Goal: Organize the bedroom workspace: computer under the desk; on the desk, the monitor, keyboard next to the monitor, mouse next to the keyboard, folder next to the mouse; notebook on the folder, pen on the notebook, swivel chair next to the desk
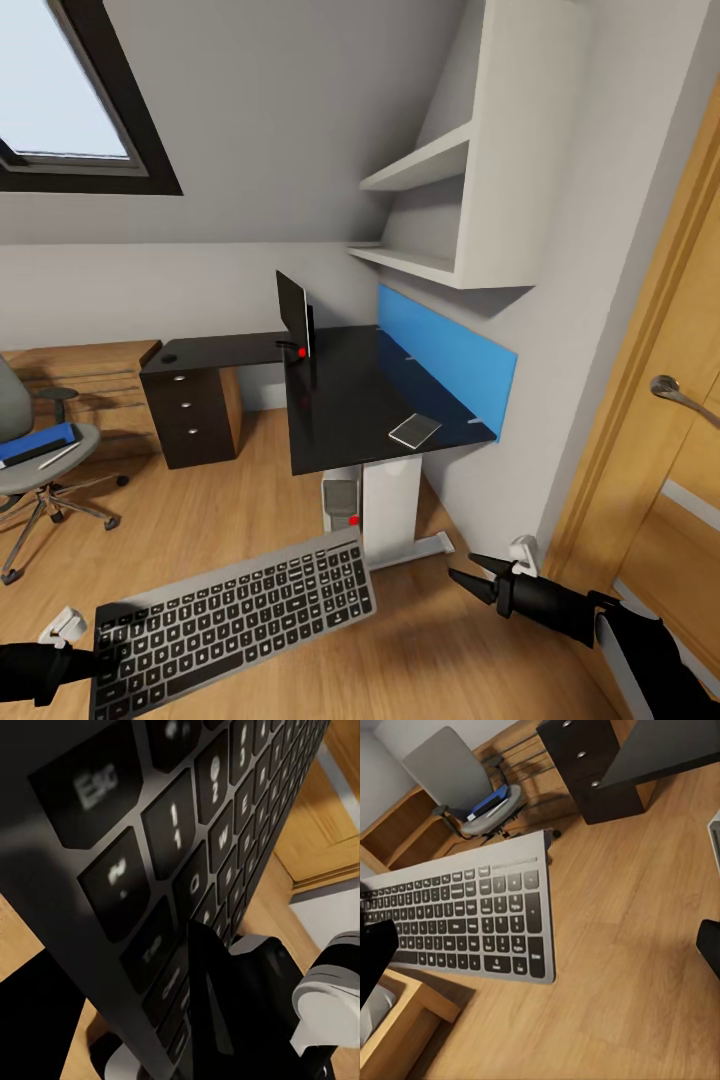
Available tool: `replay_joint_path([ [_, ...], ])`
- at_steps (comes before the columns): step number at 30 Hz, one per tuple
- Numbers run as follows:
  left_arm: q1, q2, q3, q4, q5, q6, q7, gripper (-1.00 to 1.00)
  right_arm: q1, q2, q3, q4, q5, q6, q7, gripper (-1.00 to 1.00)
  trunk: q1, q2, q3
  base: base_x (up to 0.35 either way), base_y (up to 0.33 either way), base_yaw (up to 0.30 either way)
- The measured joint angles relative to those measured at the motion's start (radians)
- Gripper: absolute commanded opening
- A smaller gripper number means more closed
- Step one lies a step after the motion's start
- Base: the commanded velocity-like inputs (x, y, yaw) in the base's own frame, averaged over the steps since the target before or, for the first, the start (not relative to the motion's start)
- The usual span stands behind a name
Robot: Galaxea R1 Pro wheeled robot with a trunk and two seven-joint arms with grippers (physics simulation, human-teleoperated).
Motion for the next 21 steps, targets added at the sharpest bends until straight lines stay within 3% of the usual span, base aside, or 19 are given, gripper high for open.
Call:
replay_joint_path([
  [8,0.000,0.000,0.011,0.000,0.009,0.002,-0.071,-1.00,0.000,0.001,0.003,0.000,-0.001,0.002,0.000,1.00,0.000,0.000,0.000,0.000,0.000,0.000],
  [21,0.000,-0.005,0.009,-0.001,0.040,0.004,-0.086,-1.00,0.000,0.007,0.007,-0.004,-0.014,0.035,0.002,1.00,0.000,0.000,0.000,0.000,0.000,0.000],
])
